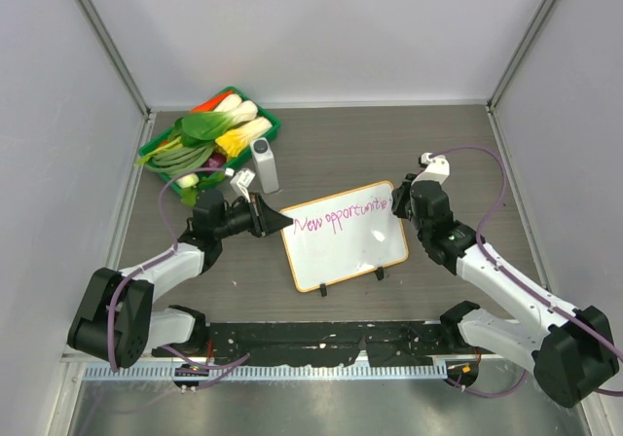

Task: Write a sentence on the whiteboard

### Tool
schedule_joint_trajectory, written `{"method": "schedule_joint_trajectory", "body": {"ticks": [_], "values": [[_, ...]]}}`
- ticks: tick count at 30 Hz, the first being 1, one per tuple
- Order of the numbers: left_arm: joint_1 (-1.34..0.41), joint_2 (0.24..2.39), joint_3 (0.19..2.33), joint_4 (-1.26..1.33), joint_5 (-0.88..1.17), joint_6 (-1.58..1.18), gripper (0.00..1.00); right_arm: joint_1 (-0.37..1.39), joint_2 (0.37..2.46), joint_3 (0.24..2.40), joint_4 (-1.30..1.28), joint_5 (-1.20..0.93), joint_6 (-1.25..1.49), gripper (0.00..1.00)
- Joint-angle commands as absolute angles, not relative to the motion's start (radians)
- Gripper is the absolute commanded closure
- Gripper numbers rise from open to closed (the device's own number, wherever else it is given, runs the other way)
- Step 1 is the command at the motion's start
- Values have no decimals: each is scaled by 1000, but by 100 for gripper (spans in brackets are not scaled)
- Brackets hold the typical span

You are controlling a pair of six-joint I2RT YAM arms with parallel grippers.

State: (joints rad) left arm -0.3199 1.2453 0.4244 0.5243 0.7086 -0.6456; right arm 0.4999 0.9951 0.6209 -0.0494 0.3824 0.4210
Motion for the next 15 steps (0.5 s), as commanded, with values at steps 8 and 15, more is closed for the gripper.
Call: {"method": "schedule_joint_trajectory", "body": {"ticks": [8,15], "values": [[-325,1246,426,486,655,-561,100,494,957,595,-26,314,423,99],[-325,1246,426,488,655,-563,100,494,936,581,-64,371,431,99]]}}
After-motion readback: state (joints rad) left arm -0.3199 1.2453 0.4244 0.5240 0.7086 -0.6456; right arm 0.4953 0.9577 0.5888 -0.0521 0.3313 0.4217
